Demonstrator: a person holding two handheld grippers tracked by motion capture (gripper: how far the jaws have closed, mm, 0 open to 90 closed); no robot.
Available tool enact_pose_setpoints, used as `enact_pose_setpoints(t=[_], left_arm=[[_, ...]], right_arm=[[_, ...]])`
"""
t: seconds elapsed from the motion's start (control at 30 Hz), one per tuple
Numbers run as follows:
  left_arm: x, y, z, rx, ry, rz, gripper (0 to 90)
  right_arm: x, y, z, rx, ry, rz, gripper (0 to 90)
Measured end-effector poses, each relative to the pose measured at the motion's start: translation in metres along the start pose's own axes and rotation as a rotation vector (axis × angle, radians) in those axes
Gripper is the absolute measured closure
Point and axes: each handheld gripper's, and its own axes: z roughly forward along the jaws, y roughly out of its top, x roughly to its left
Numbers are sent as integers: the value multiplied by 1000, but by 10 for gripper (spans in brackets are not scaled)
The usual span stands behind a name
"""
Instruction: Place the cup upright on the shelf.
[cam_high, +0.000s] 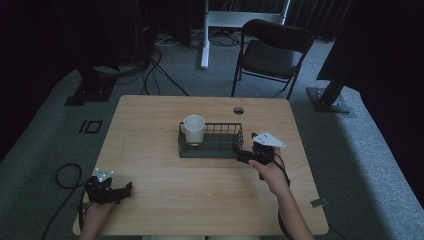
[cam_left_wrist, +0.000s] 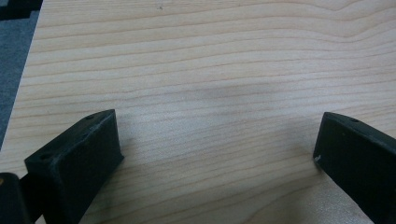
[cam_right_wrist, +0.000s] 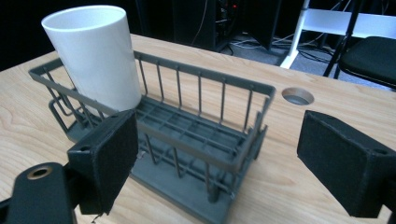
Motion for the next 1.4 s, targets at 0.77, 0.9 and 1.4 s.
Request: enact_pose_setpoints(t=[0.77, 0.9, 1.4], left_arm=[[0, 0, 0, 0, 1, -1, 9], [0, 0, 0, 0, 1, 0, 9], [0, 0, 0, 0, 1, 0, 9]], right_arm=[[-25, -51, -26, 76, -59, 42, 125], [-30, -59, -30, 87, -71, 56, 125], [-51, -84, -48, 172, -139, 119, 125]])
